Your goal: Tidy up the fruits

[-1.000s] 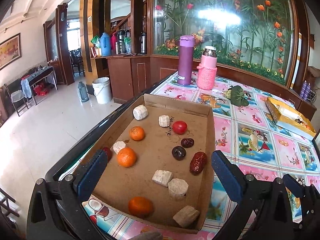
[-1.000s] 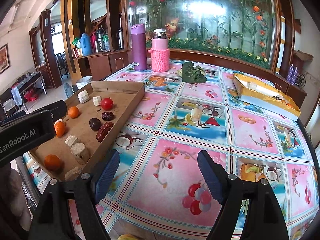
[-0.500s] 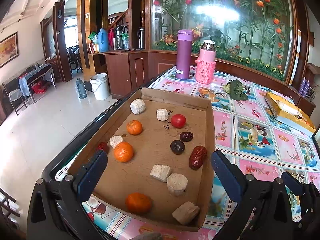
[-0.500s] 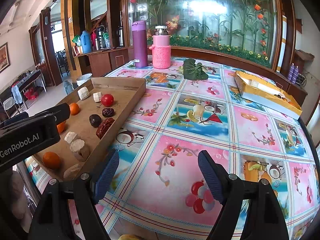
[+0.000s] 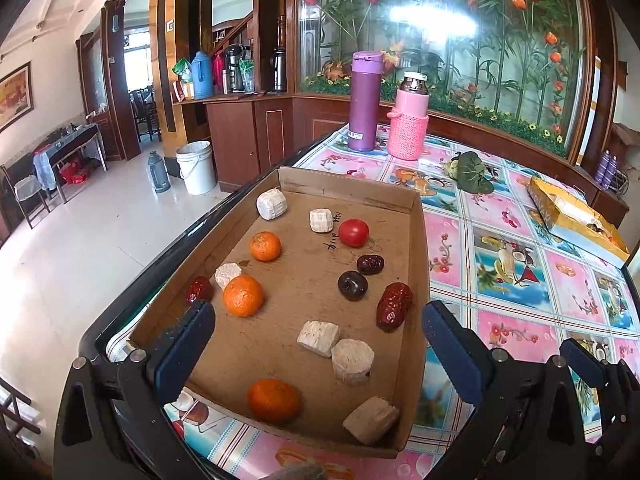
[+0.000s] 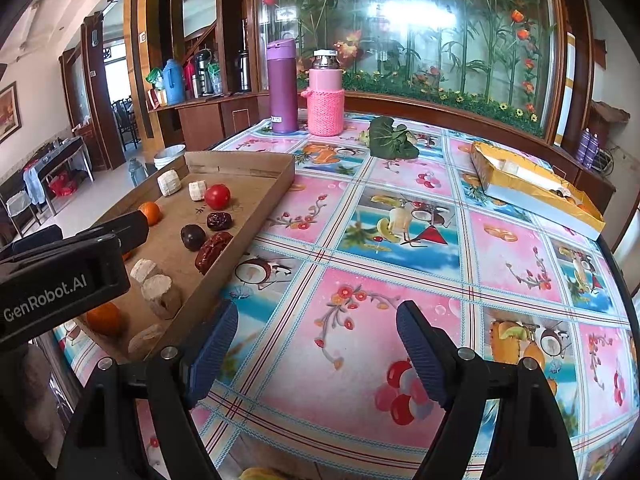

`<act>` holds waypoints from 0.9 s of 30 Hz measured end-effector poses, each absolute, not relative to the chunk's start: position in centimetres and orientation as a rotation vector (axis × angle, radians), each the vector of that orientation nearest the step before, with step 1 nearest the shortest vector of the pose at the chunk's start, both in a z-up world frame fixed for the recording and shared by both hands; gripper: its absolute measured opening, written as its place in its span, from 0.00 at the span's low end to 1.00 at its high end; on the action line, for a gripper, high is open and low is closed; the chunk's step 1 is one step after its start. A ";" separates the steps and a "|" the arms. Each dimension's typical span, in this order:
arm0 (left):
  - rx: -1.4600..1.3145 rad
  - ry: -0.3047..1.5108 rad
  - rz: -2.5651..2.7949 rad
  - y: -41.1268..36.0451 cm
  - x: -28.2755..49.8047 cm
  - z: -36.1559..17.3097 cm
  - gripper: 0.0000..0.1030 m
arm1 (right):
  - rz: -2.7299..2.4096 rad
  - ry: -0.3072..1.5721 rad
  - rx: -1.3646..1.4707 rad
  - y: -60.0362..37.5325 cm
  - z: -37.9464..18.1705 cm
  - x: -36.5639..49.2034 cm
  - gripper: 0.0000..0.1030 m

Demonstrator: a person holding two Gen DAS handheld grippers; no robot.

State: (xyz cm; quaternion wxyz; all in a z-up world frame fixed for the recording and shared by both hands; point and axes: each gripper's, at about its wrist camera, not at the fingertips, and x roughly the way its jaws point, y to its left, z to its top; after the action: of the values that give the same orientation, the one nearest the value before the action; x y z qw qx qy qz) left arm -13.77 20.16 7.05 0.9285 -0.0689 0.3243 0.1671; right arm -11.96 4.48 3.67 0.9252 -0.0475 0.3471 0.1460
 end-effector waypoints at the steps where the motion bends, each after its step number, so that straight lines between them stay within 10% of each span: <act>1: -0.141 0.665 0.342 20.2 -13.8 7.0 1.00 | 0.300 0.712 -0.097 4.5 3.7 -11.9 0.83; 27: -0.150 0.692 0.328 20.3 -13.3 6.6 1.00 | 0.300 0.715 -0.097 4.6 3.6 -12.0 0.84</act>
State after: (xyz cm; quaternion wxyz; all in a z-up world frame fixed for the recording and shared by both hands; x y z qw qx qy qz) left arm -13.35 20.29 6.60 0.9248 -0.0729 0.3374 0.1598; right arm -12.02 4.55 3.62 0.9247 -0.0471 0.3485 0.1460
